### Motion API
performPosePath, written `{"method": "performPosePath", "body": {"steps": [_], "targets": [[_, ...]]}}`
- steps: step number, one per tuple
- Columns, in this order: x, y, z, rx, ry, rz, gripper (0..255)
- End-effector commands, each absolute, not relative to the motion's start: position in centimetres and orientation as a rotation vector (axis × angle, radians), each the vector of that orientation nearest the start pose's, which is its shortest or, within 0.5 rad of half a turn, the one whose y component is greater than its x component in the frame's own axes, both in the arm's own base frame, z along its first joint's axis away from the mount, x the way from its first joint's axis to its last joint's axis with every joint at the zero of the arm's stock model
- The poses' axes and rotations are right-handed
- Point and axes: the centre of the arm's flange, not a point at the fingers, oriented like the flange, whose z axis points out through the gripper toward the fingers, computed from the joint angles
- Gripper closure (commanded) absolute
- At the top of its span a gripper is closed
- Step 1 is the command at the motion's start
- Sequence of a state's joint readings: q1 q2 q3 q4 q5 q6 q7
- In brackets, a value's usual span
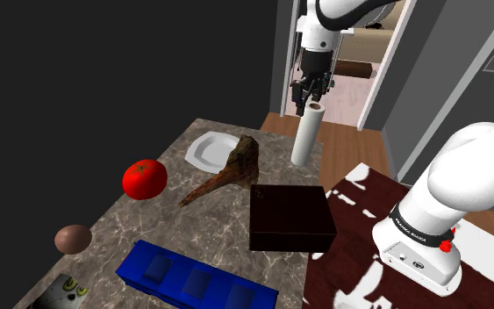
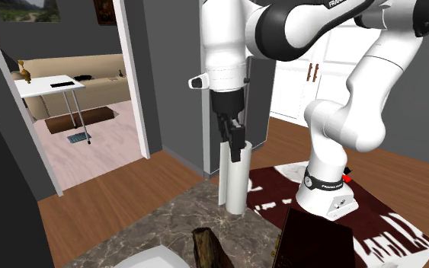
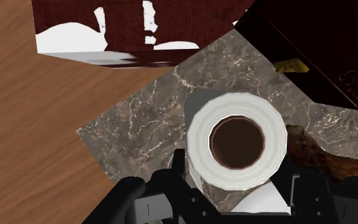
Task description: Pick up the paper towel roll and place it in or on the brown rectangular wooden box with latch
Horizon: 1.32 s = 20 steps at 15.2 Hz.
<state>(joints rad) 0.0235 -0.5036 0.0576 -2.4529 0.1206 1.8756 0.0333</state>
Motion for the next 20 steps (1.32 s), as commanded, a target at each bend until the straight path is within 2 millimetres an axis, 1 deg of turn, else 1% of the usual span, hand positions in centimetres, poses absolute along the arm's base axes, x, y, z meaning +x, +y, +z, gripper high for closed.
{"method": "performPosePath", "body": {"steps": [1,20], "targets": [[38.6,4.1,48.2,-3.058,0.001,0.121,255],[38.6,4.1,58.2,-3.058,0.001,0.121,255]]}}
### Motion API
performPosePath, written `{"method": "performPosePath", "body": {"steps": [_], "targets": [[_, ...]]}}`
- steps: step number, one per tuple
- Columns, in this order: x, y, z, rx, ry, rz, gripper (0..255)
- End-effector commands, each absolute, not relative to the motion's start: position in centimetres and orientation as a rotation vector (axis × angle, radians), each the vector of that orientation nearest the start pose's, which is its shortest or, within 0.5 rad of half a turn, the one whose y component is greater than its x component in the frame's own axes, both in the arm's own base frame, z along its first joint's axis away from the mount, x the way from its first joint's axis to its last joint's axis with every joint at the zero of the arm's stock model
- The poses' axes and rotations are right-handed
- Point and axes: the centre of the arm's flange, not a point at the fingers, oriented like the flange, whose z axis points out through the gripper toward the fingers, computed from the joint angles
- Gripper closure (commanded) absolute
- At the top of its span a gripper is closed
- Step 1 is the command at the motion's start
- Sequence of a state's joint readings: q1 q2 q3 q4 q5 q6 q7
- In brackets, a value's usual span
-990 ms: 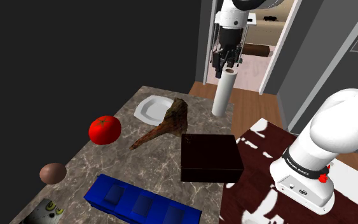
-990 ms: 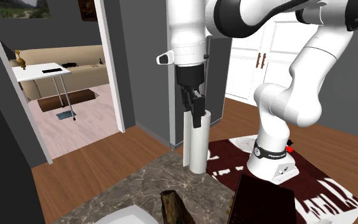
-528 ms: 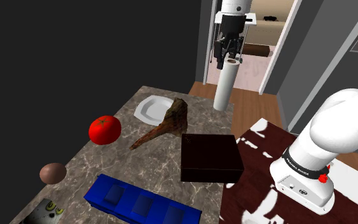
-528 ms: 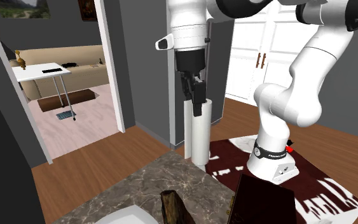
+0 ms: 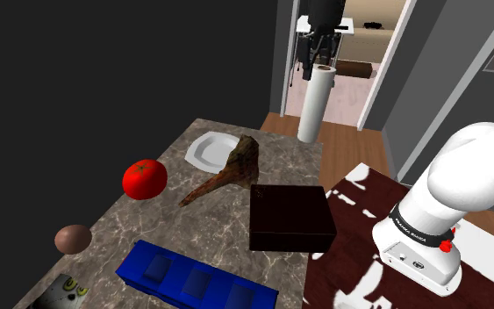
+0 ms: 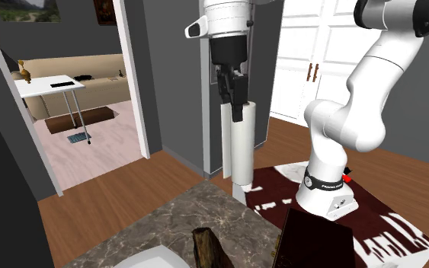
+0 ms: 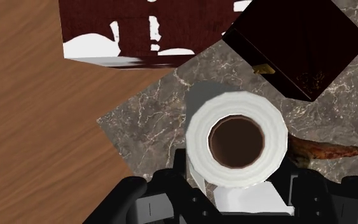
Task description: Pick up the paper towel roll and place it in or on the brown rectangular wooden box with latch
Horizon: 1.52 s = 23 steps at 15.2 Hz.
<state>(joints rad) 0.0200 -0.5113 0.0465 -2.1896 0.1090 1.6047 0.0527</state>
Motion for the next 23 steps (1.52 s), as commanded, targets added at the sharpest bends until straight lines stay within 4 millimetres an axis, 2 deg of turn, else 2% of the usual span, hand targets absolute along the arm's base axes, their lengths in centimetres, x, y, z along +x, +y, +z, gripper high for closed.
{"method": "performPosePath", "body": {"steps": [1,18,19,23], "targets": [[38.6,4.1,58.4,-3.058,0.001,0.121,255],[28.2,22.1,66.9,-3.058,0.001,0.121,255],[27.8,23.0,67.3,-3.058,0.001,0.121,255],[27.8,23.0,65.2,-3.058,0.001,0.121,255]]}}
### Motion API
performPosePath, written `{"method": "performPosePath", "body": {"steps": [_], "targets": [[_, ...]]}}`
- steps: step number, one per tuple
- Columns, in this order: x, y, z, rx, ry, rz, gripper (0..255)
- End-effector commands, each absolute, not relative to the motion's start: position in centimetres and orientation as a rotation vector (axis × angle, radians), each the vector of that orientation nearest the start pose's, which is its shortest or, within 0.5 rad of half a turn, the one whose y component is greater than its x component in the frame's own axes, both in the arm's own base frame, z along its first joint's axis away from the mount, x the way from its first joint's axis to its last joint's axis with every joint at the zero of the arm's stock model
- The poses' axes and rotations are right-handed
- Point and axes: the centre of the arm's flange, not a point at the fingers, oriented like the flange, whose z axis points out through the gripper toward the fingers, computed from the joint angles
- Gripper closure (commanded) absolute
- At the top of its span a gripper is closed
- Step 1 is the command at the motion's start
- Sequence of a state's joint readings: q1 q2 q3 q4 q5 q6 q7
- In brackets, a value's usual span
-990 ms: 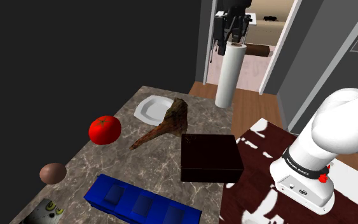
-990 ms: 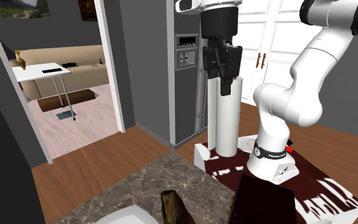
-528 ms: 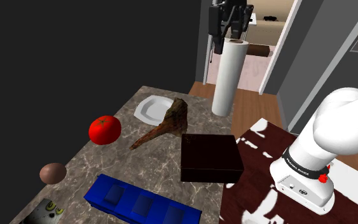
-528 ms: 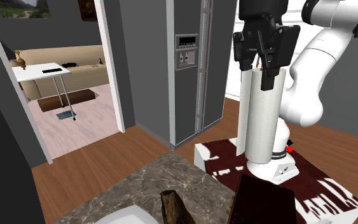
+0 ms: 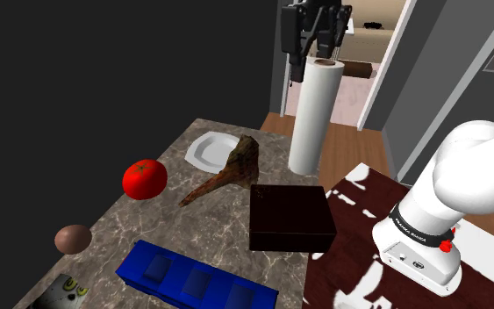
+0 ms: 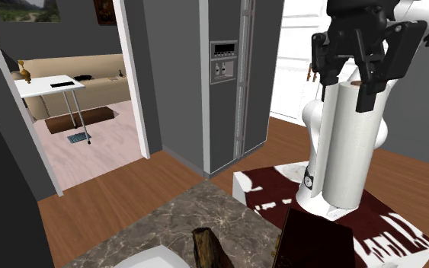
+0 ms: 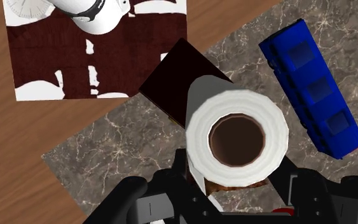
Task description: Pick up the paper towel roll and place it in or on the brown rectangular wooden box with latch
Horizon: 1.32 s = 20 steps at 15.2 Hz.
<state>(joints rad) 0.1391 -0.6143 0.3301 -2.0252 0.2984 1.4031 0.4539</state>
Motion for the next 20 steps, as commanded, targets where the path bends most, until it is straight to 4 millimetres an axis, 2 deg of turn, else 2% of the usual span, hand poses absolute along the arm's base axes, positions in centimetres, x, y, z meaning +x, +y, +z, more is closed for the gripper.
{"method": "performPosePath", "body": {"steps": [1,20], "targets": [[27.8,23.0,64.7,-3.058,0.001,0.121,255],[27.8,23.0,54.6,-3.058,0.001,0.121,255]]}}
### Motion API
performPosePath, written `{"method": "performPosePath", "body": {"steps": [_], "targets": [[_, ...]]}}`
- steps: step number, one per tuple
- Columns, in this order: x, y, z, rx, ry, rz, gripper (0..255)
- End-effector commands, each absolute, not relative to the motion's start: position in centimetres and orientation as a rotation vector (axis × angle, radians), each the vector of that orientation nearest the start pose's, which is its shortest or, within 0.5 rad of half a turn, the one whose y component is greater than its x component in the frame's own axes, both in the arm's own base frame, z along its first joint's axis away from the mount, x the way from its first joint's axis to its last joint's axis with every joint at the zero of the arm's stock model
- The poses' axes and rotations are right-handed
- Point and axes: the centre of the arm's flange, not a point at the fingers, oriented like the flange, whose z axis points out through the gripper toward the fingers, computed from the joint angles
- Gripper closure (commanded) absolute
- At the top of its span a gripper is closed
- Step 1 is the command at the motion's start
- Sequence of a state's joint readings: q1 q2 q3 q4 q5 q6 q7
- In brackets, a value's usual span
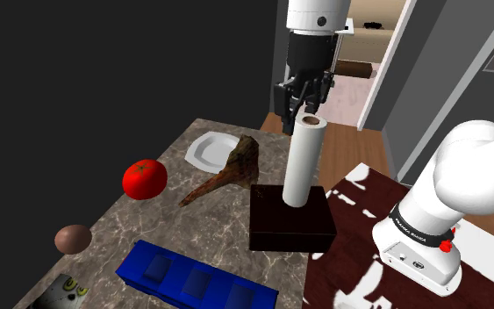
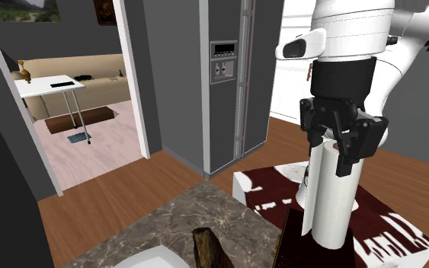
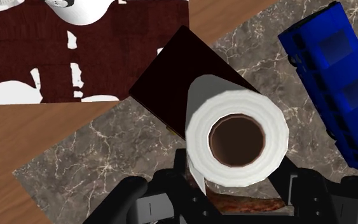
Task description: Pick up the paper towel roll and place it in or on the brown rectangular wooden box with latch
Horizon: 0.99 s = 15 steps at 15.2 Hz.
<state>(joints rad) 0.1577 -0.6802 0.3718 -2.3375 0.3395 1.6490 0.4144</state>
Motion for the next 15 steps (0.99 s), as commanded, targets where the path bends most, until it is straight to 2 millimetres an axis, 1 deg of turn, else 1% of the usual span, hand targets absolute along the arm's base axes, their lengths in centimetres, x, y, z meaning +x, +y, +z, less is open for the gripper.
{"method": "performPosePath", "body": {"steps": [1,6,13,14,15], "targets": [[27.8,23.0,54.1,-3.058,0.001,0.121,255],[27.8,23.0,51.4,-3.058,0.001,0.121,255],[27.8,23.0,51.4,-3.058,0.001,0.121,255],[27.8,23.0,51.4,-3.058,0.001,0.121,0],[27.8,23.0,51.4,-3.058,0.001,0.121,0]]}}
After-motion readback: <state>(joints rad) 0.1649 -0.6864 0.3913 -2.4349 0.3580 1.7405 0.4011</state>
